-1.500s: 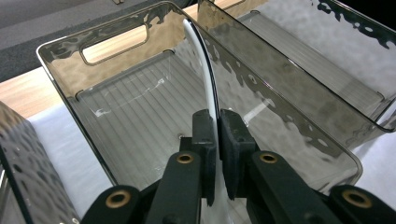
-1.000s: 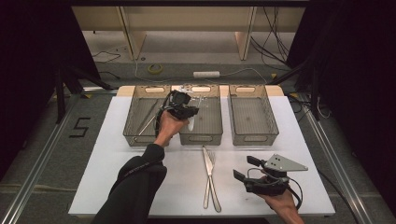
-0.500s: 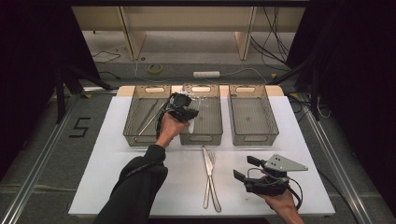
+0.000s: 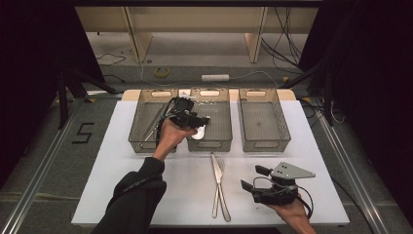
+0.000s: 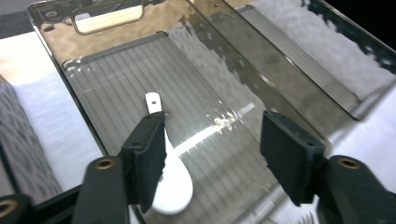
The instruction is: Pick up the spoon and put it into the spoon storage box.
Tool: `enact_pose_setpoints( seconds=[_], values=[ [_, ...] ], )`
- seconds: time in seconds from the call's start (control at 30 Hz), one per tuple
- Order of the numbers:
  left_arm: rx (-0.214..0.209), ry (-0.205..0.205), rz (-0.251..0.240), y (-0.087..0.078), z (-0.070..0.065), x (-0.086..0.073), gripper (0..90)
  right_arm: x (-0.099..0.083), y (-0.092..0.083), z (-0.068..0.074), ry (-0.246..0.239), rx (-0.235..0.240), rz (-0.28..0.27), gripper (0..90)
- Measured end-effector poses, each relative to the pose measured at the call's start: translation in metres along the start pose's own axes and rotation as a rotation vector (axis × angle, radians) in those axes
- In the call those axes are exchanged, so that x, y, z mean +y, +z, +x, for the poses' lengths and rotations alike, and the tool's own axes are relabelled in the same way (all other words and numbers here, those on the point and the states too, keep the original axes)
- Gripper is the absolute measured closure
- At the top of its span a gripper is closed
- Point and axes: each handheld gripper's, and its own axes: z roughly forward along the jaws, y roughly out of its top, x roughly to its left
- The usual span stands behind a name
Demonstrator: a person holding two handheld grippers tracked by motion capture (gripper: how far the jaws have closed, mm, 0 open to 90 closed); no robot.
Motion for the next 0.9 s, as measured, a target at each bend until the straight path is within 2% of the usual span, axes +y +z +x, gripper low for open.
enact_pose_setpoints(
  seconds=[0.03, 0.07, 0.1, 0.23, 0.3, 0.37, 0.47, 0.53, 0.67, 0.73, 0.8, 0.9],
  values=[
    [0.0, 0.0, 0.0, 0.0, 0.0, 0.0, 38.4, 0.0, 0.0, 0.0, 0.0, 0.0, 0.0, 25.8],
    [-0.003, 0.013, 0.004, -0.005, -0.001, -0.002, 37.1, 0.0, 0.002, 0.003, -0.008, 0.0, 0.024, 25.8],
    [-0.008, 0.017, -0.013, -0.015, -0.004, -0.008, 35.9, 0.001, 0.004, 0.005, -0.016, 0.0, 0.034, 26.1],
    [-0.033, 0.006, -0.057, -0.036, -0.007, -0.023, 30.8, 0.001, 0.008, 0.014, -0.04, 0.028, 0.064, 26.9],
    [-0.021, 0.024, -0.047, -0.042, -0.01, -0.028, 28.7, 0.001, 0.011, 0.017, -0.049, 0.037, 0.078, 26.9],
    [-0.016, 0.039, -0.048, -0.046, -0.01, -0.03, 25.7, 0.003, 0.013, 0.02, -0.053, 0.044, 0.081, 26.9],
    [-0.042, 0.049, -0.087, -0.059, -0.015, -0.041, 23.8, 0.004, 0.014, 0.023, -0.055, 0.051, 0.079, 27.2],
    [-0.043, 0.063, -0.098, -0.064, -0.017, -0.046, 22.3, 0.004, 0.016, 0.024, -0.056, 0.058, 0.087, 27.3],
    [-0.06, 0.065, -0.147, -0.071, -0.018, -0.058, 21.0, 0.005, 0.021, 0.029, -0.062, 0.073, 0.095, 28.0],
    [-0.096, 0.038, -0.152, -0.073, -0.017, -0.063, 20.1, 0.005, 0.023, 0.03, -0.071, 0.08, 0.105, 28.1],
    [-0.113, 0.036, -0.159, -0.076, -0.018, -0.069, 18.9, 0.006, 0.026, 0.031, -0.074, 0.087, 0.114, 28.3],
    [-0.112, 0.048, -0.165, -0.078, -0.019, -0.074, 18.6, 0.006, 0.029, 0.032, -0.071, 0.096, 0.123, 28.7]
  ],
)
